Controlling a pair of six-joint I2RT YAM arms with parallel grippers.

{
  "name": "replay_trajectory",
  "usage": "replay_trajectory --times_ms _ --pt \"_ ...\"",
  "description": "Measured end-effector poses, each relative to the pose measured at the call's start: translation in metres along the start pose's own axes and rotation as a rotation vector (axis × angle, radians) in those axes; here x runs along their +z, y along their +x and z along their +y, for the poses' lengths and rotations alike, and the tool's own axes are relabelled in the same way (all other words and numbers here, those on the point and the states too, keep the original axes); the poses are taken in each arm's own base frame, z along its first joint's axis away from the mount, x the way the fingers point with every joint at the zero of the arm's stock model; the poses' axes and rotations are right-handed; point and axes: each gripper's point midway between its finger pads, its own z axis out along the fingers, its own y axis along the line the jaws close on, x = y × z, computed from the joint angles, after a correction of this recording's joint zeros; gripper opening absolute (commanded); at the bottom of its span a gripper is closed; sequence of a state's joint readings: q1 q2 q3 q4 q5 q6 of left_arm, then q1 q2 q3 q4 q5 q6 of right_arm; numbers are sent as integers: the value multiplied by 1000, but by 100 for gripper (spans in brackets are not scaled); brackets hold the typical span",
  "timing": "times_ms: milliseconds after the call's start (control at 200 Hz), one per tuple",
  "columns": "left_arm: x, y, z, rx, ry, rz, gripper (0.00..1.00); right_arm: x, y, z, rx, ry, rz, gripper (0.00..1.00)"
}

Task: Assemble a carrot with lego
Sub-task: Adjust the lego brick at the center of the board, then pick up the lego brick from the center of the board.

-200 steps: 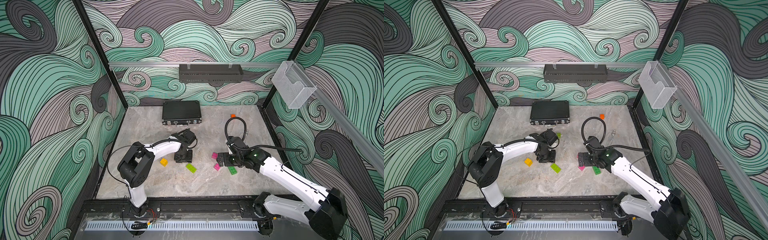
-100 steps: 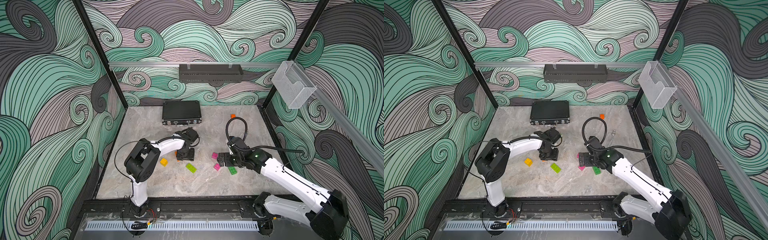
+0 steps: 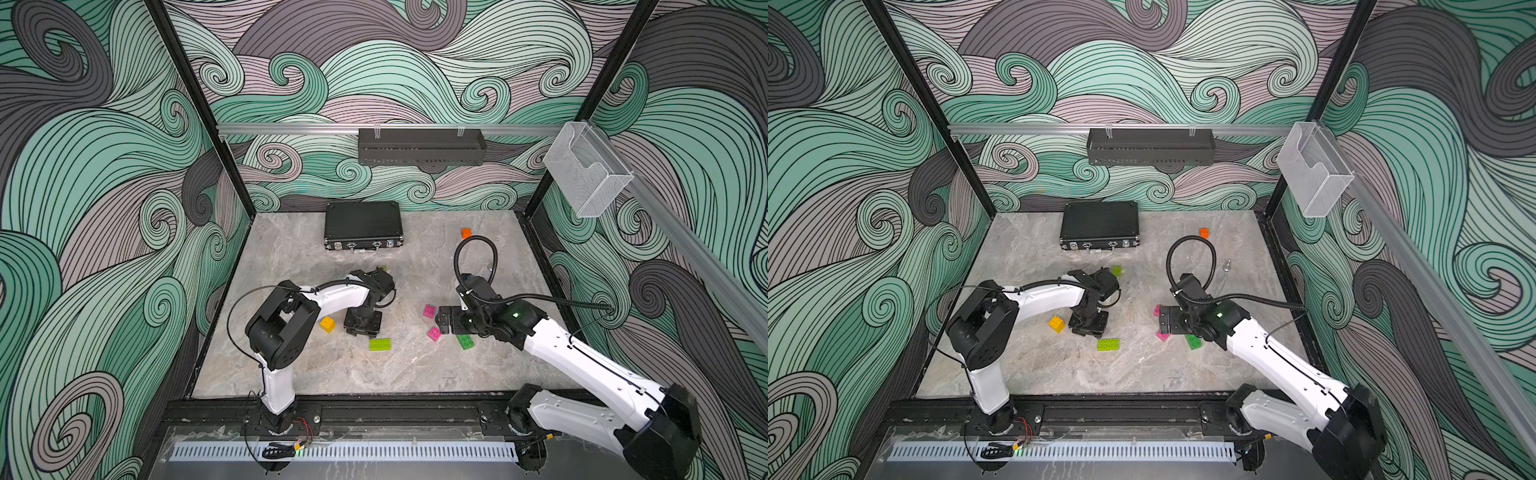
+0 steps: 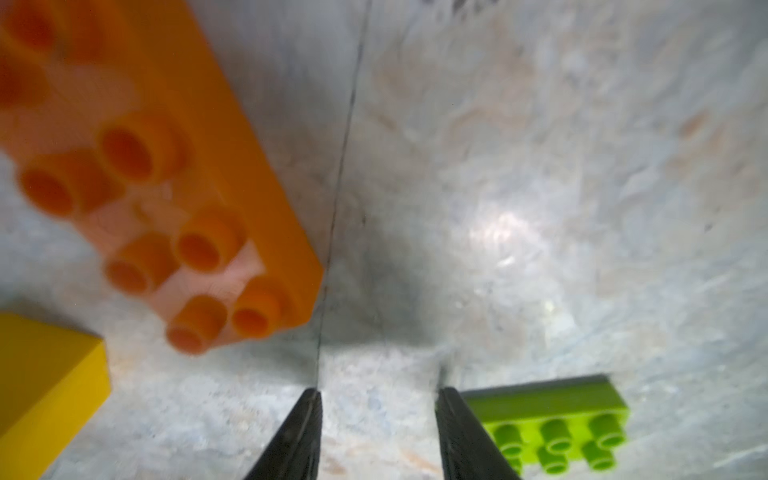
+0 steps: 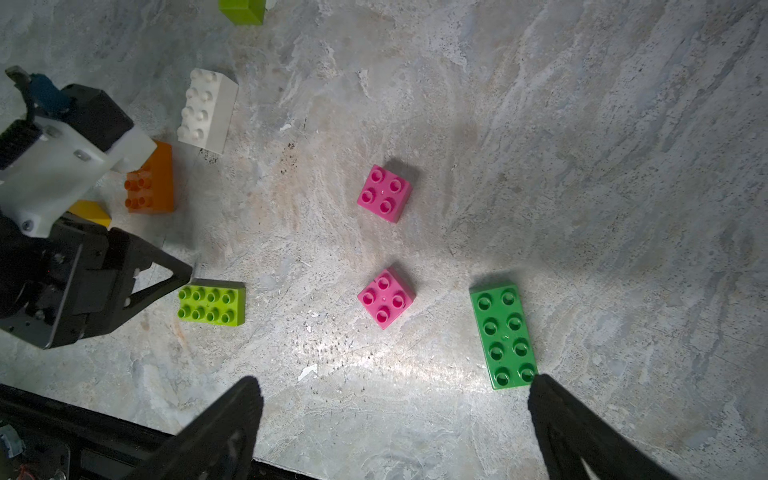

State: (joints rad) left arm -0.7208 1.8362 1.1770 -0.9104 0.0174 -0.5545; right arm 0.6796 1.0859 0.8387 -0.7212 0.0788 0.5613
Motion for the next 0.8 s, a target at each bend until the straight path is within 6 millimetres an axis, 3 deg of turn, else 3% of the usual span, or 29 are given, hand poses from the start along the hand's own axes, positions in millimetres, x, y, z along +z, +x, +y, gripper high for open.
replay_trajectory --times_ms 265,470,555,640,800 --pt "-11 3 -4 6 23 -16 63 23 1 1 -7 57 89 96" --pt "-73 -14 -2 -51 133 -227 68 43 11 6 0 73 183 83" --pt "-88 -20 7 -87 161 -274 70 50 15 7 -43 75 217 81" --pt "-85 -24 19 -130 164 -277 70 56 17 9 -107 75 250 81" --pt "-57 -15 47 -211 144 -203 70 69 15 10 -118 86 323 82"
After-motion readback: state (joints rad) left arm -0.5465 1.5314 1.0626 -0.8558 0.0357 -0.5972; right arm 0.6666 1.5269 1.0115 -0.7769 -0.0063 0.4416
